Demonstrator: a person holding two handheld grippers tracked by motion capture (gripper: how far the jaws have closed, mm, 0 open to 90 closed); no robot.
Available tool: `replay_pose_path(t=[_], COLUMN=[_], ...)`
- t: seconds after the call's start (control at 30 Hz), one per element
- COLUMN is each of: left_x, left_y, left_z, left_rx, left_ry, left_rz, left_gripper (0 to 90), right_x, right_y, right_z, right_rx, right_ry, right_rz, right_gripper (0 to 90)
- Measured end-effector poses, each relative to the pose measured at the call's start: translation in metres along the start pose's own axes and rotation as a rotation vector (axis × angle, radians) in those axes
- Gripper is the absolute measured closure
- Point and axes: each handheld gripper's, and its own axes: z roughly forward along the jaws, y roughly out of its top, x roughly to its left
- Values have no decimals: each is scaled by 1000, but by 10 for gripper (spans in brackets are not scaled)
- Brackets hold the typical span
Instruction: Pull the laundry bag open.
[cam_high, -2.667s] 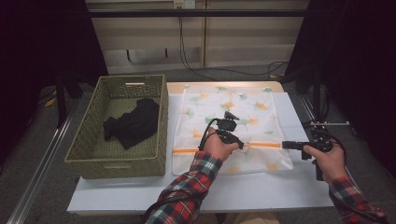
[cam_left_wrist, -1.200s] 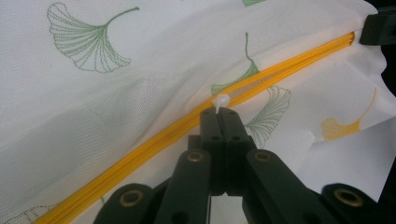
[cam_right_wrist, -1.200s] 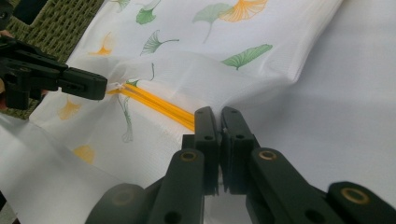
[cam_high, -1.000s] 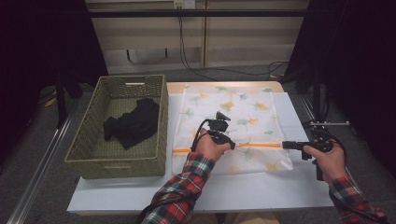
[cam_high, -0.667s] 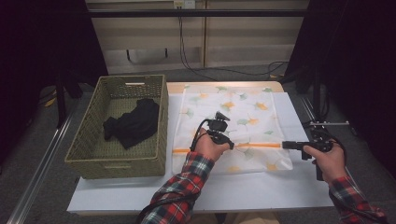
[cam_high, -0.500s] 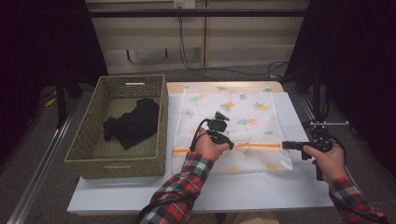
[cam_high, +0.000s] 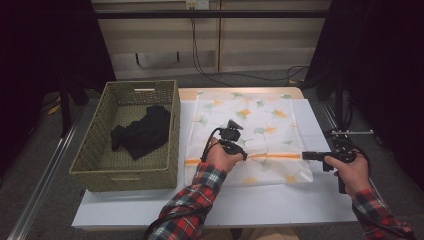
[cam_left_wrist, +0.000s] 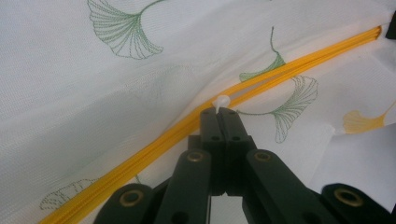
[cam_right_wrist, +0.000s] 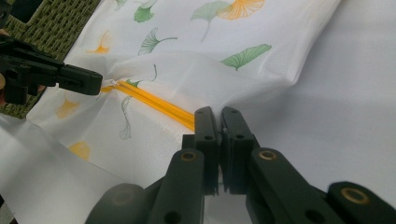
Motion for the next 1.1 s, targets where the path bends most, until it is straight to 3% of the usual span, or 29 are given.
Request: replay_pose_path(t=[0.13,0.2,0.3,0.43,0.53,0.73,0.77,0.8,0.87,1.0,1.1], left_x=[1,3,4,8,9,12,13,13,13,15,14], left_y=[-1,-2,-3,-4,-4,-5,-5,-6,-6,-6,-7], left_z=[0,0,-1,-3,-4,-5,-6,-6,-6,-8,-8], left_rx=[8,-1,9,13,13,3,14,-3,-8,13,3], left_ry=[13,-1,19,1,11,17,16,14,17,24,31], left_rz=[9,-23,-1,-14,-6,-30,-15,-37,-38,-18,-40], left_gripper=[900,900,900,900,900,900,900,900,900,900,900], right_x=[-1,-2,-2,-2,-2,-3,-3,-3,-3,-3,-4], right_y=[0,0,0,0,0,0,0,0,0,0,0], right_z=[0,-1,0,0,0,0,0,0,0,0,0], right_rx=[-3,-3,-2,-3,0,0,1,1,0,-1,-1], right_ry=[-5,-4,-7,-4,-6,-8,-8,-8,-8,-11,-12], right_rz=[-3,2,1,3,5,6,6,6,5,5,4], right_gripper=[869,869,869,869,869,869,868,869,869,869,868])
